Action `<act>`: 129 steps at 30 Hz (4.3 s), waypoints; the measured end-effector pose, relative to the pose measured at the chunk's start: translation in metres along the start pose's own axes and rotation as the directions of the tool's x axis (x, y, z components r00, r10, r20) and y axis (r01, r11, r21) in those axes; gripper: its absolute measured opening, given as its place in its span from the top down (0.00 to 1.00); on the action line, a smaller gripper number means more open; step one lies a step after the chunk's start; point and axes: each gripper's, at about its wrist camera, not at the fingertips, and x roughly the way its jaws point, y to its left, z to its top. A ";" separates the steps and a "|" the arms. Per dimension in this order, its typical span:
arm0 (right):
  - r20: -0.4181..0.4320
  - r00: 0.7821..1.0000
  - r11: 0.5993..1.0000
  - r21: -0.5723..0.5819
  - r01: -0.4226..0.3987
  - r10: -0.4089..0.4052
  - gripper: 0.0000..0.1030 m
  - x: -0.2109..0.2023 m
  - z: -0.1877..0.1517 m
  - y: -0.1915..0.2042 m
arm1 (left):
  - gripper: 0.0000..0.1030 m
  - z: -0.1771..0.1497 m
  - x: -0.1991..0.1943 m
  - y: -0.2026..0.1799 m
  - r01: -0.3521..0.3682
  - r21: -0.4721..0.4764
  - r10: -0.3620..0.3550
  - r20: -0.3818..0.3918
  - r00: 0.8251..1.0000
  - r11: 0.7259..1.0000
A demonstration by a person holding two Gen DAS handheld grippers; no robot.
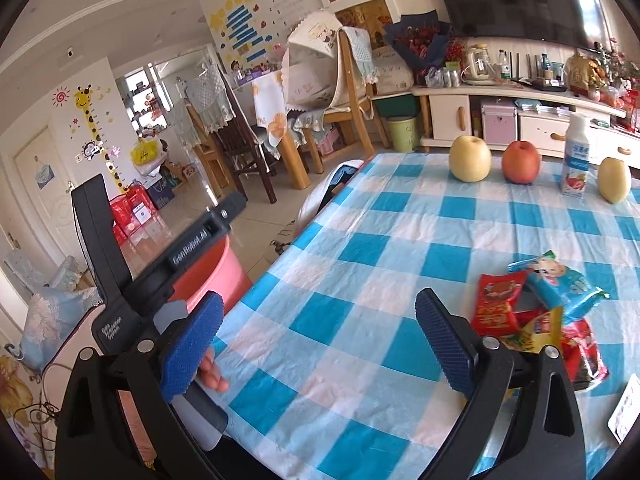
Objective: Collect trash
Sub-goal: 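Move both tools back over the table toward the snack packets, then grasp the red snack packet with the left gripper while the right grasps the foil tray, then carry the red packet and foil tray to the pink bucket and release both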
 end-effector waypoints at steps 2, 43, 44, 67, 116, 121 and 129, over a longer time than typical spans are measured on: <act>0.019 1.000 1.000 -0.002 0.006 -0.006 0.06 -0.010 -0.003 -0.007 | 0.04 -0.007 -0.002 -0.012 0.011 0.047 -0.008 -0.047 0.999 0.999; 0.135 0.976 0.983 0.093 0.158 -0.169 0.05 -0.147 -0.013 -0.208 | 0.04 -0.103 -0.033 -0.165 0.234 0.284 -0.141 -0.311 0.940 0.930; 0.132 0.975 0.981 0.092 0.168 -0.179 0.05 -0.149 -0.013 -0.212 | 0.04 -0.105 -0.032 -0.168 0.239 0.287 -0.143 -0.318 0.937 0.928; -0.225 0.952 0.970 -0.176 0.170 -0.208 0.05 -0.122 -0.050 -0.234 | 0.04 -0.125 -0.012 -0.218 0.321 0.276 -0.181 -0.433 0.883 0.906; -0.344 0.913 0.947 -0.299 0.113 -0.218 0.38 -0.082 -0.089 -0.248 | 0.52 -0.126 0.085 -0.211 0.219 0.187 -0.094 -0.516 0.851 0.957; -0.332 0.914 0.949 -0.283 0.139 -0.233 0.38 -0.079 -0.086 -0.251 | 0.52 -0.126 0.085 -0.212 0.219 0.186 -0.095 -0.516 0.851 0.958; -0.335 0.918 0.967 -0.206 0.148 -0.212 0.38 -0.075 -0.078 -0.258 | 0.61 -0.124 0.087 -0.209 0.203 0.177 -0.086 -0.509 0.857 0.963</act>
